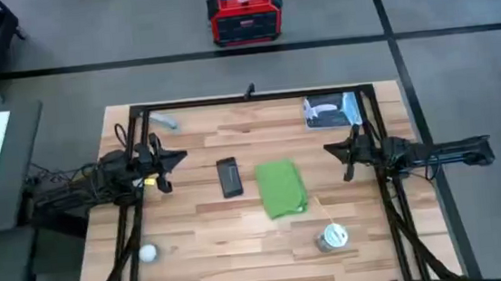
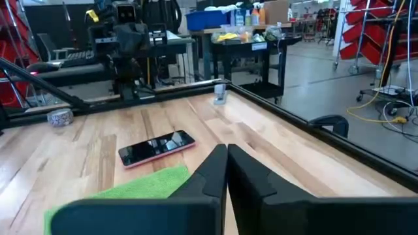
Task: Apply microfiber cloth
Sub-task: Spray the cellphone using the cleaning bottle
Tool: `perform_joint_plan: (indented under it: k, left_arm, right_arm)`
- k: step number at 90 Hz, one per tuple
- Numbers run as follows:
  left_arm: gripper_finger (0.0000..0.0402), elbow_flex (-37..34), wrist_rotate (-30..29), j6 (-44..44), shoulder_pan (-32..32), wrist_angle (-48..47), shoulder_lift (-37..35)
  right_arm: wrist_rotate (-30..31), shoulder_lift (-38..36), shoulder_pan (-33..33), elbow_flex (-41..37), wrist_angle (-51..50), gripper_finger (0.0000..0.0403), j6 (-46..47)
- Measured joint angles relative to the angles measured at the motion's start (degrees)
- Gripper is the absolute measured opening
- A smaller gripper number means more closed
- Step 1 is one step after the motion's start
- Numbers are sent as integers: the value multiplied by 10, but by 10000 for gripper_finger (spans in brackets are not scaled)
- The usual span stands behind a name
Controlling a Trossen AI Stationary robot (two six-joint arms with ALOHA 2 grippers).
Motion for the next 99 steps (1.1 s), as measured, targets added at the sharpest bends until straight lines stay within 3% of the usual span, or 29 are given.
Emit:
perform_joint_plan:
  k: [27, 46, 62, 99]
  left_arm:
    - [0, 94, -38, -79, 0, -8, 214]
    - [0, 100, -41, -114, -8, 52, 334]
    - [0, 97, -36, -129, -24, 95, 394]
    - [0, 97, -36, -134, -49, 96, 470]
  right_arm:
    - [0, 0, 0, 0, 0, 0, 0]
    - [0, 0, 0, 0, 0, 0, 0]
    - [0, 0, 0, 0, 0, 0, 0]
    - [0, 0, 0, 0, 0, 0, 0]
